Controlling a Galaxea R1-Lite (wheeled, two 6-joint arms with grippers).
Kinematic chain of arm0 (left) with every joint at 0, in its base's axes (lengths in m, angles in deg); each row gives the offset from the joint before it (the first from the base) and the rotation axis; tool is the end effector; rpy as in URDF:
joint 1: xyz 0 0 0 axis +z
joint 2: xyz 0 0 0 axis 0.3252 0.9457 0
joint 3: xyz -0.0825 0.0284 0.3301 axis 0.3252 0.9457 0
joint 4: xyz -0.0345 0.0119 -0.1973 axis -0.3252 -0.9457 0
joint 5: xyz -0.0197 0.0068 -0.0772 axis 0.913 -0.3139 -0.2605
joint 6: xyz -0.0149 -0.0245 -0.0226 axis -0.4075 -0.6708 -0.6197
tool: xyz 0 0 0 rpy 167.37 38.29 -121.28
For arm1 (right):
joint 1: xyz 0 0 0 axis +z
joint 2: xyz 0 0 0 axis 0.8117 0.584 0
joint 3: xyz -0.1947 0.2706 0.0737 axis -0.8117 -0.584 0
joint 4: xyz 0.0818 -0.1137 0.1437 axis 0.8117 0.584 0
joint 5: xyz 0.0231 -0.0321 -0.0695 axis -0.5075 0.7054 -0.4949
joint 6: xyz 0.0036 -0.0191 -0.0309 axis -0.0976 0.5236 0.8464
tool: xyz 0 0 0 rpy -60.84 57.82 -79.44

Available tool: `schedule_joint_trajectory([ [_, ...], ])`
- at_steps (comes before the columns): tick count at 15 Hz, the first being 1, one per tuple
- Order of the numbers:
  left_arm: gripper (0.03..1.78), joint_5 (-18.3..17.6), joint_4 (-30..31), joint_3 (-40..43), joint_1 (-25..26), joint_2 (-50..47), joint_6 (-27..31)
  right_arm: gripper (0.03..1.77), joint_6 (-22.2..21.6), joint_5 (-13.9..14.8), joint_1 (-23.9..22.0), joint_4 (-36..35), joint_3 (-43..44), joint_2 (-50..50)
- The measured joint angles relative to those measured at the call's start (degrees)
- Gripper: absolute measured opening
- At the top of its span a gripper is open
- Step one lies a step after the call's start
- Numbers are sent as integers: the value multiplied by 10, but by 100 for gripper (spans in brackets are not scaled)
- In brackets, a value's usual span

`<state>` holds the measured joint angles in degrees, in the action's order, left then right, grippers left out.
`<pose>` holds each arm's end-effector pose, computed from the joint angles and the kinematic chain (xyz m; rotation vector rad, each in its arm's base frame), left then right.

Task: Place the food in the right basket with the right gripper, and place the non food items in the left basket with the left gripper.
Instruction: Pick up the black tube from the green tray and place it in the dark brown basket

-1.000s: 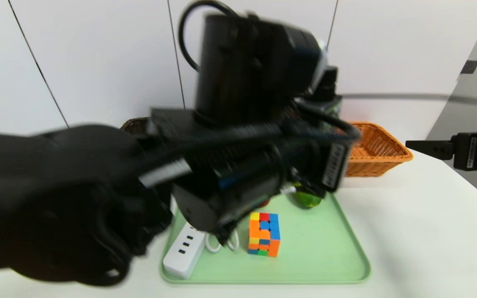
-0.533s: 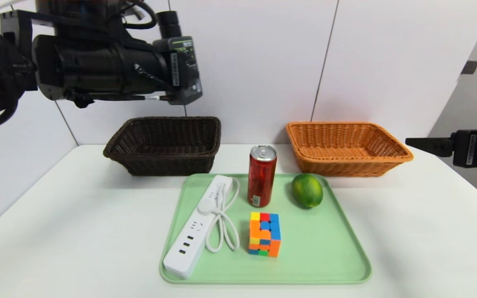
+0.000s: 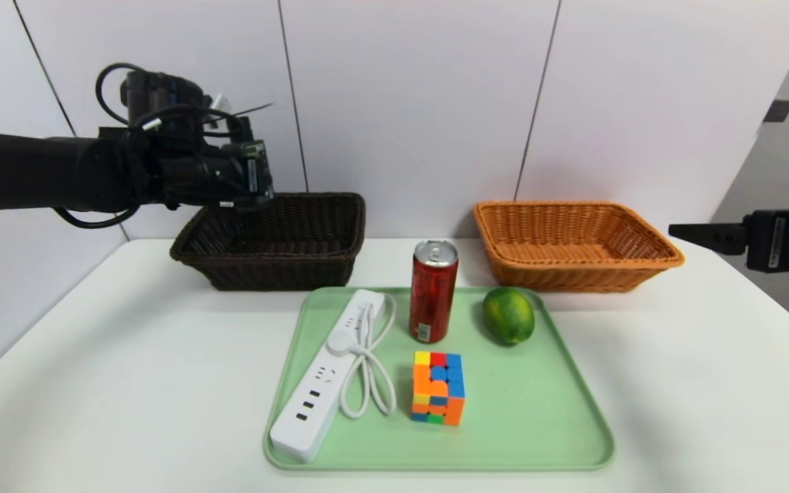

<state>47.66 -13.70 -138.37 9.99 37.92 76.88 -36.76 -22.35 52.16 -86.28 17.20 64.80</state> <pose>0.4395 -0.0710 0.2772 -0.0913 0.3309 -0.1792 0.2332 -0.0027 0.2837 -0.0037 0.3737 0.1311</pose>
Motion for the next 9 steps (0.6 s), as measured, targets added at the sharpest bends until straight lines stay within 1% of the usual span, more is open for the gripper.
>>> schedule_joint_trajectory([
  [3,61,-1,18,-7,33,52,13,171,0,-1,0,0,0,2],
  [9,61,-7,25,-8,57,100,22,171,0,-1,1,-2,0,12],
])
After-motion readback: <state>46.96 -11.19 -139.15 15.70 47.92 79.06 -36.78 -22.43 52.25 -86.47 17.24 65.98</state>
